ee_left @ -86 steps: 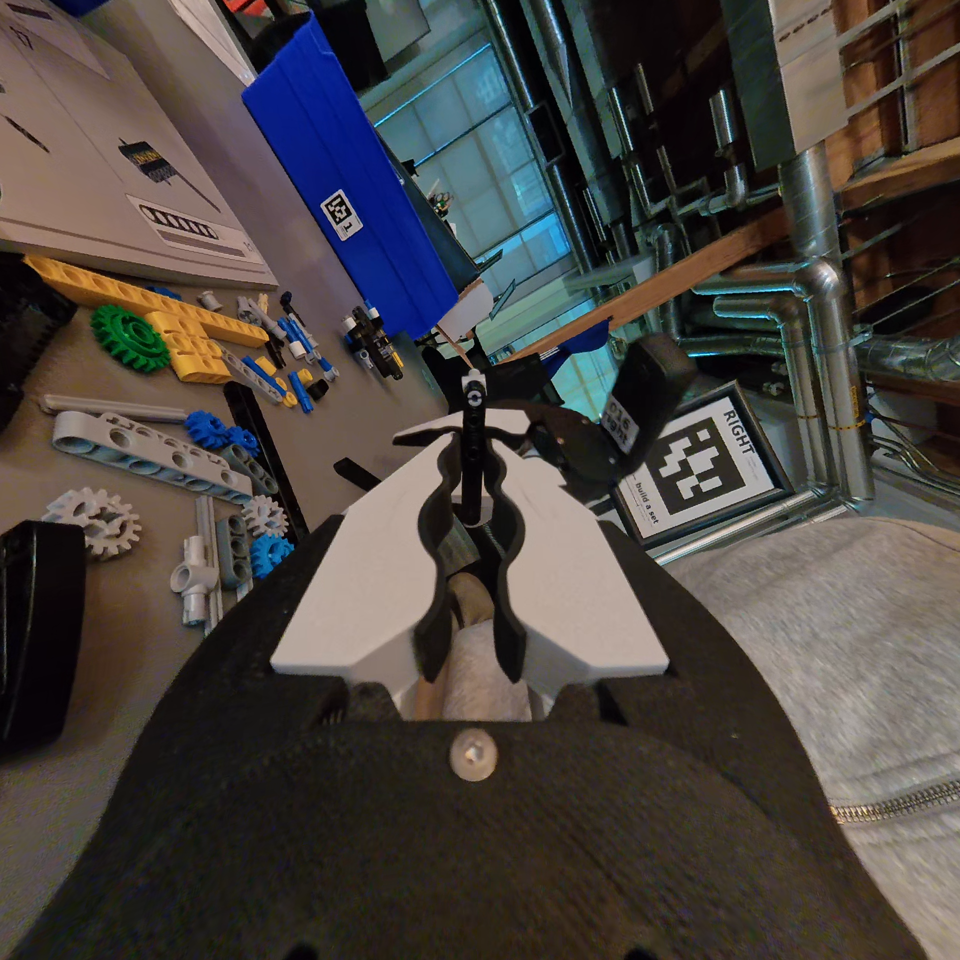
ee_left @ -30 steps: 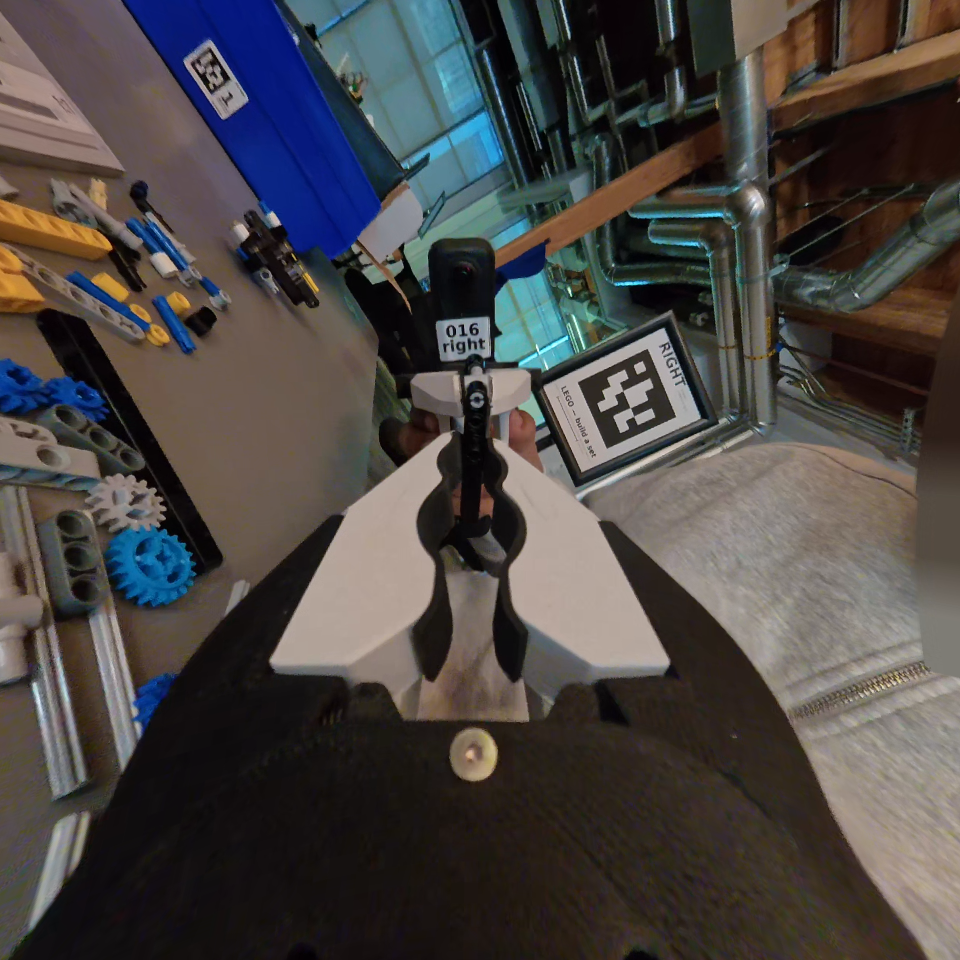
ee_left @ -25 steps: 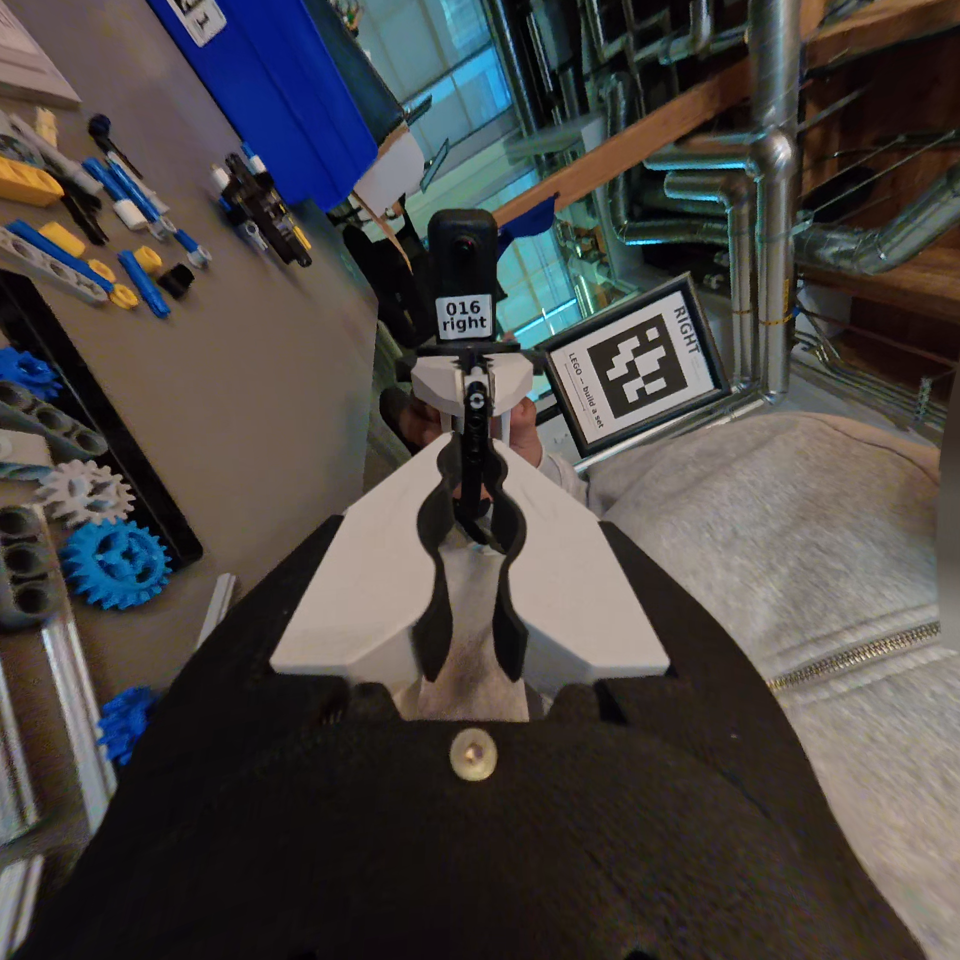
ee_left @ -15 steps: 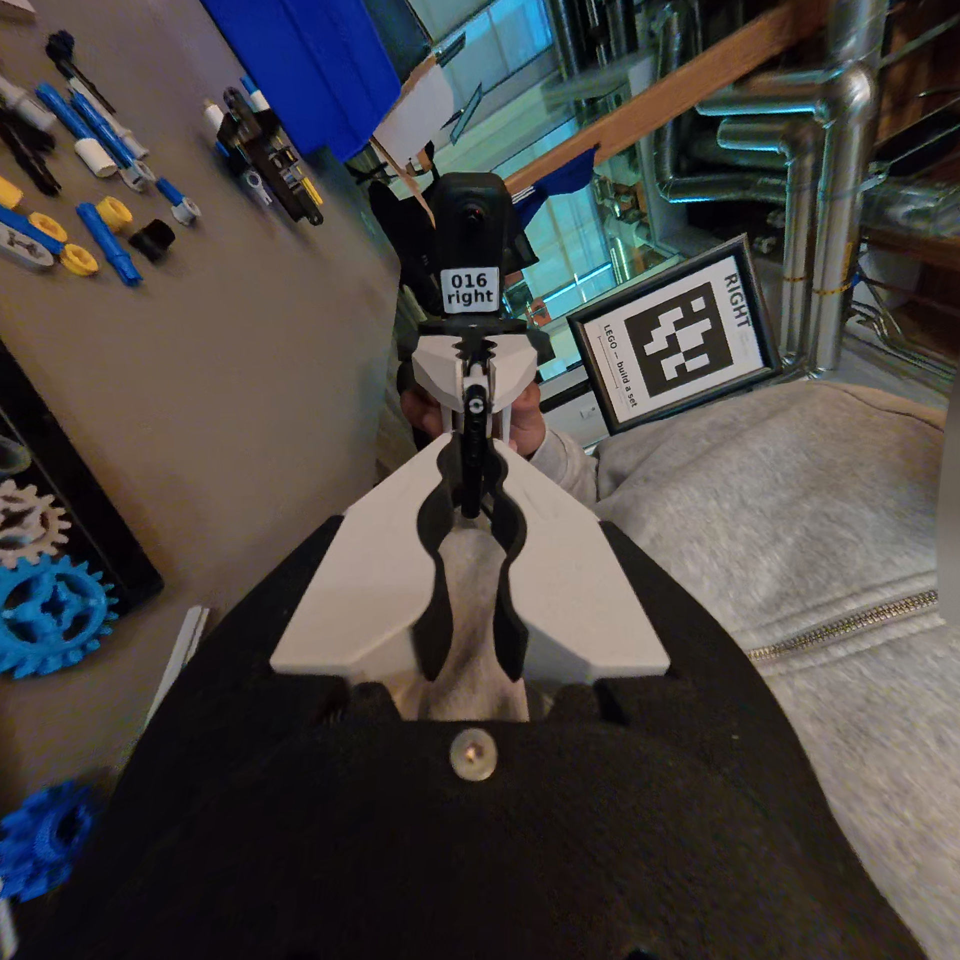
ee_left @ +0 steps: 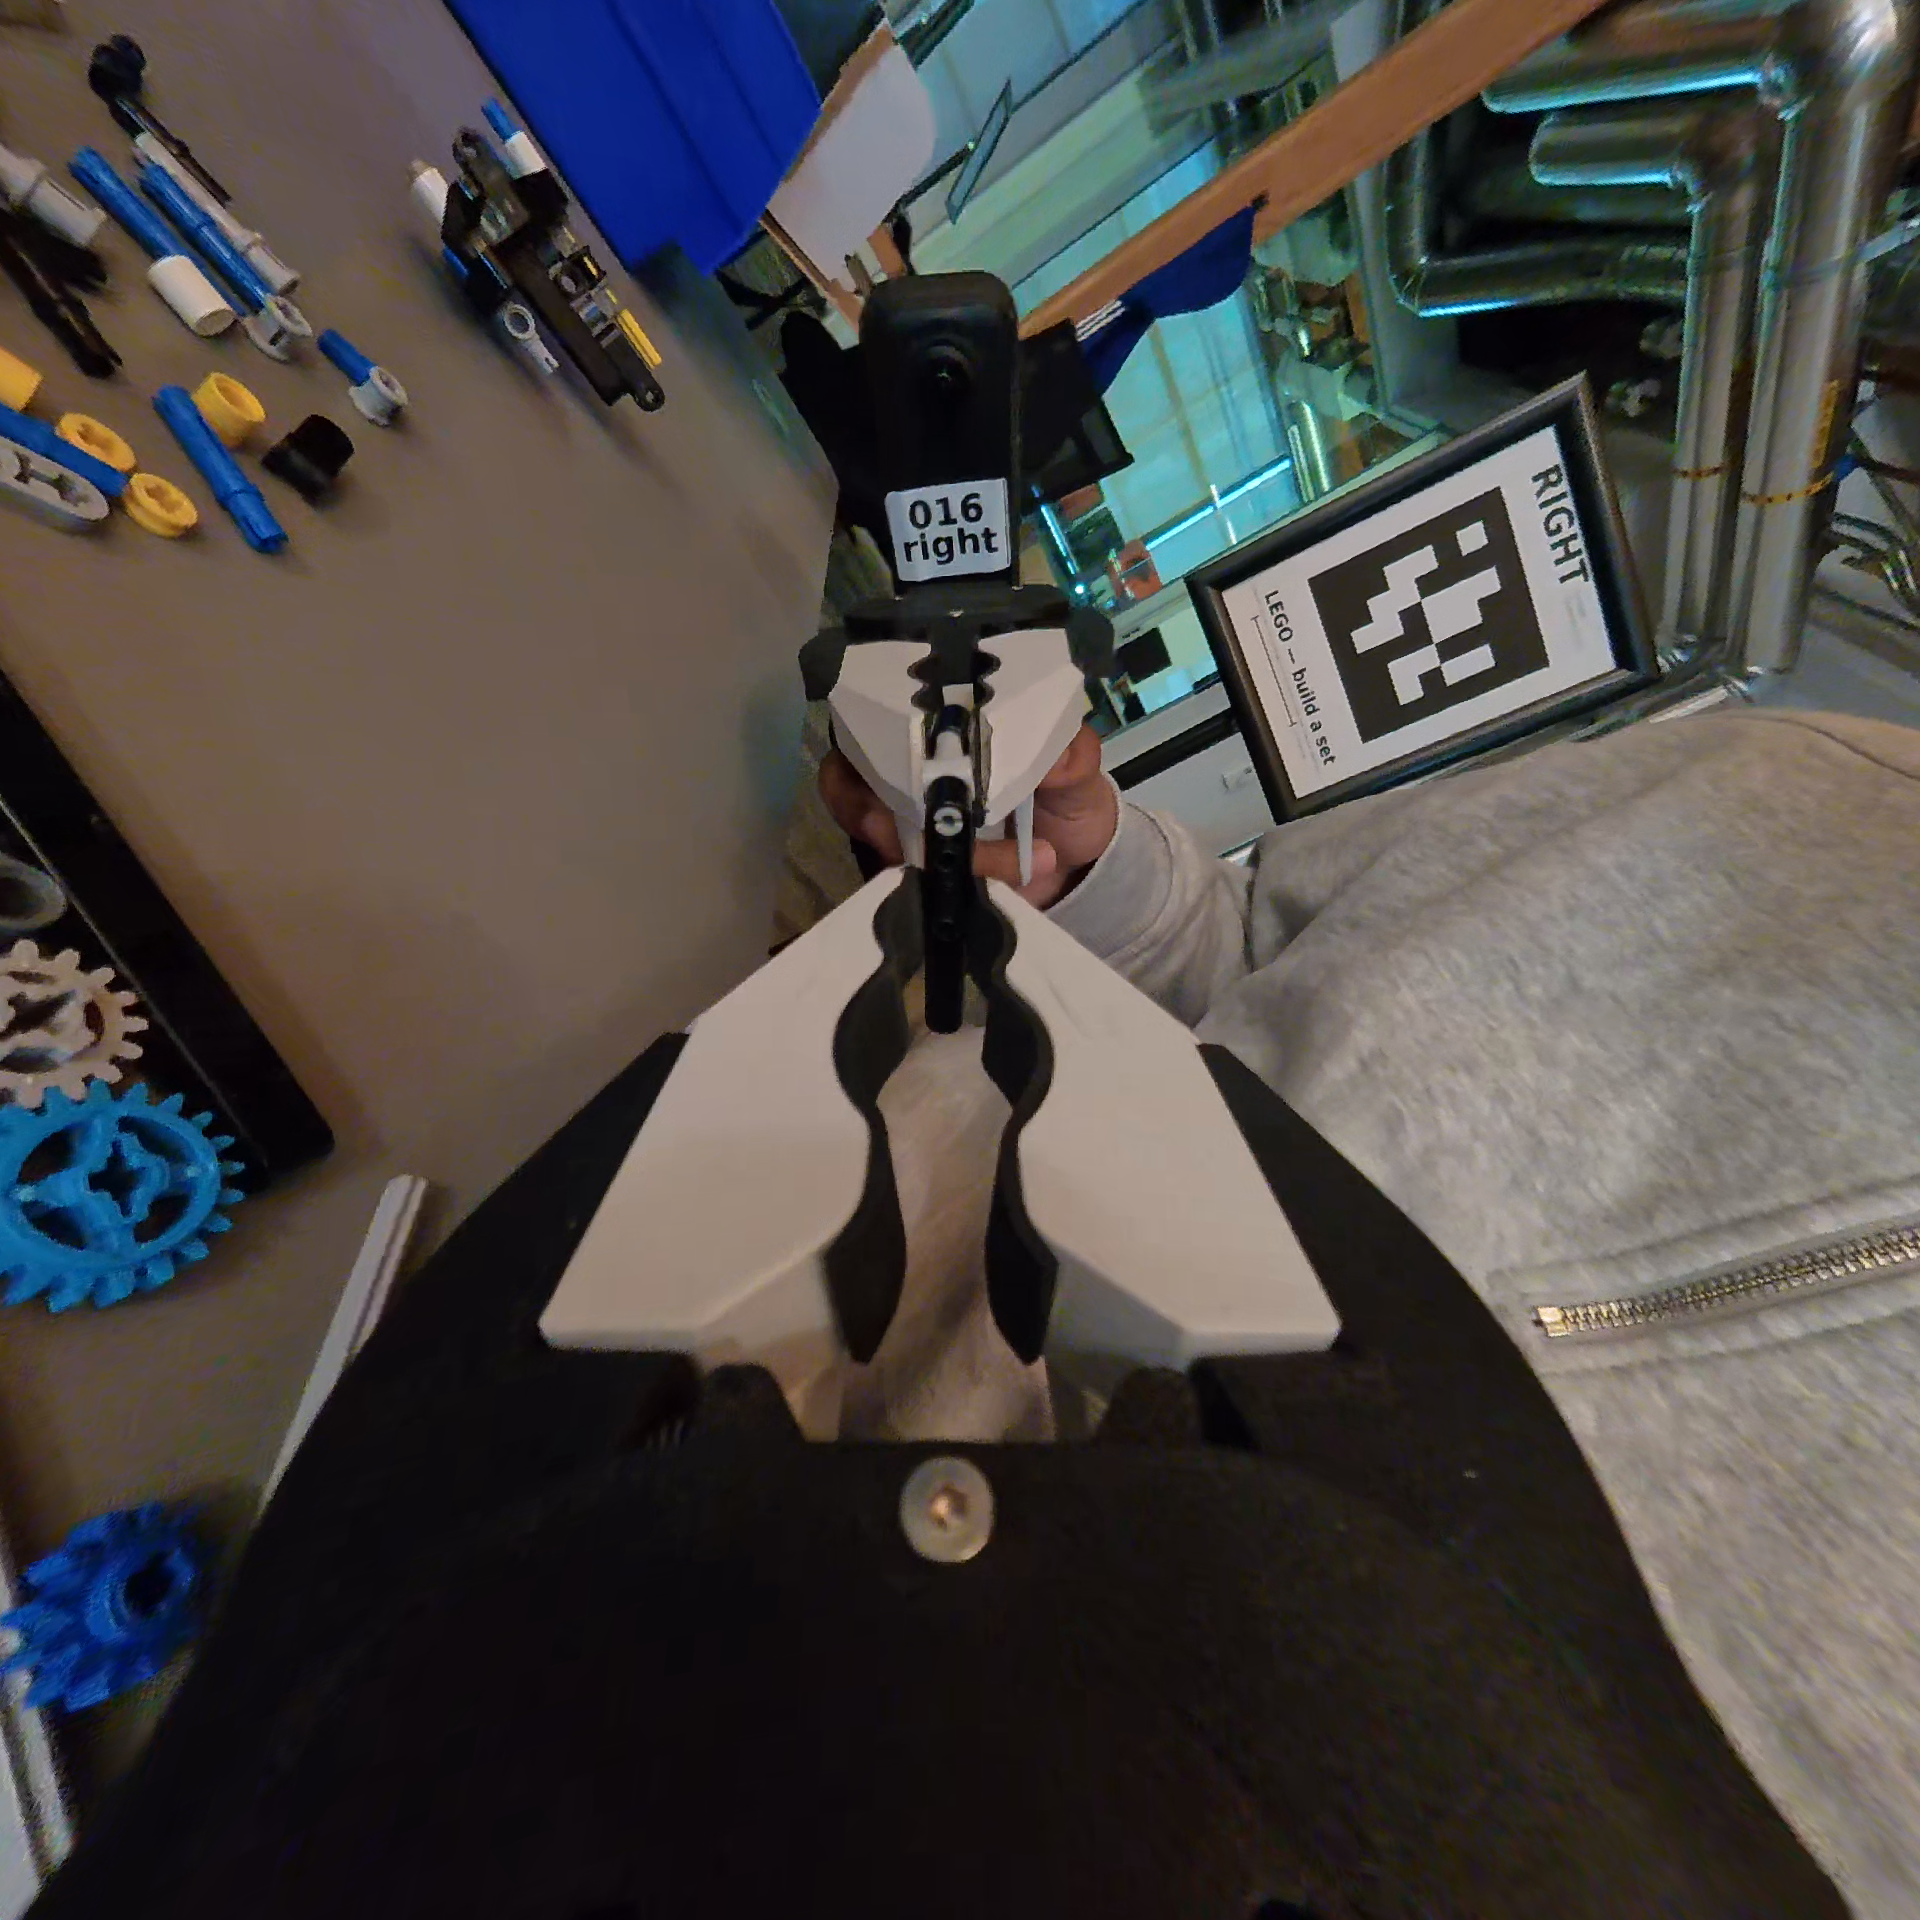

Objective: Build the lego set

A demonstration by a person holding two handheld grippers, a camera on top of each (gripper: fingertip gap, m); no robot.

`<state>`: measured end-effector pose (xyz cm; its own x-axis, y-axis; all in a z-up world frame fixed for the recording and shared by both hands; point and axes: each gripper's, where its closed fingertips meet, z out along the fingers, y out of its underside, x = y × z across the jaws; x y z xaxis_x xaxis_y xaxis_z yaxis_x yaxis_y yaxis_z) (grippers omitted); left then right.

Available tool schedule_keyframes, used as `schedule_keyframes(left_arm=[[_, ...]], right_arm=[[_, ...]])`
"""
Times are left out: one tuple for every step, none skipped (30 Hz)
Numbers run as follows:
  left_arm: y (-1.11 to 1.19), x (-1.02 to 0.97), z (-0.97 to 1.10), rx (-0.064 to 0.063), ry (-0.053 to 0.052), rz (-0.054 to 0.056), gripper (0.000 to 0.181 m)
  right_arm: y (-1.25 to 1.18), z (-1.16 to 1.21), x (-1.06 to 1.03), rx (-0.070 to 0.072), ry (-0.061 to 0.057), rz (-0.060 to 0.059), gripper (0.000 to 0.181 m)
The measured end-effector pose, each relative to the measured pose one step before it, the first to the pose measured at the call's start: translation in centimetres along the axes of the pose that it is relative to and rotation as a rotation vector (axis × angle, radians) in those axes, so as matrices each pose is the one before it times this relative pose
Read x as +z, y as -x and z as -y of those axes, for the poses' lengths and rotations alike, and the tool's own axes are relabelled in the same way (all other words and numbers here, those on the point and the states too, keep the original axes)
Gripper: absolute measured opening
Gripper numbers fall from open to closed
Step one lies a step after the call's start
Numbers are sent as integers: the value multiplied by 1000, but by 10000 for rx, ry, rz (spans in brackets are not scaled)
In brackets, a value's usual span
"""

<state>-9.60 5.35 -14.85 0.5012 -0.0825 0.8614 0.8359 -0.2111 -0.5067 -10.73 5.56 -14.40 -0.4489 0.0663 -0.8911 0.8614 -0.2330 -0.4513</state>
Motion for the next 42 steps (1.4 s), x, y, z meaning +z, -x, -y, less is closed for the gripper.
schedule_keyframes(left_arm=[[-76, -50, 0, 25, 7, 2, 7], [4, -50, -11, 34, 8, 43, 7], [52, -38, -79, 38, 49, 64, 7], [48, -47, -87, 27, 69, 59, 7], [3, -37, -56, 14, 41, 27, 7], [-26, -29, -28, -5, 24, -20, 7], [-44, -9, 24, -21, -20, -45, 7], [-47, 17, -7, -32, -10, -59, 6], [-1, 24, -18, -8, -1, -12, 6], [-66, 46, 9, 6, -5, -33, 6], [-169, 60, 5, 47, -2, -77, 6], [-179, 72, -12, 44, 12, -74, 6], [-91, 65, -10, 36, 8, -23, 6], [10, 74, -25, 10, 6, 11, 6], [47, 55, -19, 5, -1, 17, 6], [26, 55, 21, 4, -29, 9, 6], [-30, 33, 85, -24, -64, -25, 6], [-11, 15, 76, -34, -58, -30, 6], [34, 23, 62, -28, -54, -15, 6], [51, -4, 114, -22, -89, 1, 6], [45, 9, 140, -38, -112, -17, 6], [-6, 0, 220, -38, -171, -44, 6], [-15, -7, 272, -59, -207, -47, 6], [-10, 1, 199, -67, -161, -52, 6], [37, -8, 141, -47, -116, -13, 6], [65, -34, 144, -24, -105, 22, 6], [4, -45, 143, -29, -90, -11, 7], [-39, -11, 50, -60, -37, -36, 7], [-37, -1, 7, -45, -7, -36, 7], [-21, 3, 14, -29, -7, -10, 6], [28, -9, 23, 20, -10, 40, 6], [36, -2, 63, 28, -47, 47, 6], [9, 18, 61, -7, -52, 15, 6], [2, 26, -20, -12, 7, 2, 6], [25, 3, 29, 18, -18, 15, 6], [-9, -11, 5, -1, -1, -15, 6], [-69, -1, 3, -14, -3, -58, 6], [-43, -2, 17, -11, -17, -47, 6], [-9, -5, -13, -10, 6, -8, 6], [19, -14, -52, 13, 38, 22, 6], [20, -29, -57, 26, 59, 32, 6], [38, -24, -47, 20, 52, 48, 6]], right_arm=[[62, -4, 60, 92, -9, 66, 4], [2, -7, 59, 91, -10, 31, 4], [-47, -53, 57, 78, 23, 11, 4], [-61, -83, 42, 41, 39, 1, 4], [-6, -49, 48, -7, 9, 14, 4], [34, -8, 41, -12, -4, 35, 4], [48, 48, 35, -37, -39, 43, 4], [52, 54, 23, -52, -30, 44, 4], [11, 35, -3, -24, 2, 17, 4], [67, 64, 6, -18, -4, 54, 4], [183, 82, -4, 26, -22, 135, 4], [194, 73, 6, 75, -26, 152, 4], [86, 66, 6, 80, -33, 98, 4], [-6, 55, -9, 56, -27, 34, 4], [-39, 21, -16, 46, -1, 10, 4], [-24, 47, -34, 54, 9, 12, 4], [31, 65, -25, 30, 1, 18, 4], [12, 74, -17, -4, 17, -14, 4], [-22, 66, -12, -49, 26, -61, 4], [-56, 100, -28, -47, 4, -80, 4], [-45, 122, -16, -27, -14, -59, 4], [10, 189, -22, -5, -67, -5, 4], [20, 235, -14, 21, -117, 19, 4], [9, 186, 0, 22, -104, 33, 4], [-25, 132, -2, 21, -78, 13, 4], [-59, 80, -9, -10, -68, -24, 4], [-57, 18, 6, -19, -41, -31, 4], [26, 5, 25, 7, -46, 19, 4], [38, 16, 9, 44, -54, 38, 4], [23, 6, 4, 34, -50, 23, 4], [-37, -6, -25, 28, -34, -7, 4], [-26, -1, -23, 11, -35, -13, 4], [-1, 8, -22, 11, -29, -5, 4], [-15, 0, -27, 4, -18, -25, 4], [-13, -20, -14, -5, -12, -44, 4], [13, -29, -2, 12, 12, -16, 4], [65, -34, 6, 26, 16, 24, 4], [41, -14, 4, 21, 8, 19, 4], [8, -14, 3, 6, 13, -10, 4], [-25, -49, 6, -16, 37, -29, 4], [-26, -70, 17, -32, 51, -28, 4], [-39, -55, 17, -24, 27, -41, 4]])
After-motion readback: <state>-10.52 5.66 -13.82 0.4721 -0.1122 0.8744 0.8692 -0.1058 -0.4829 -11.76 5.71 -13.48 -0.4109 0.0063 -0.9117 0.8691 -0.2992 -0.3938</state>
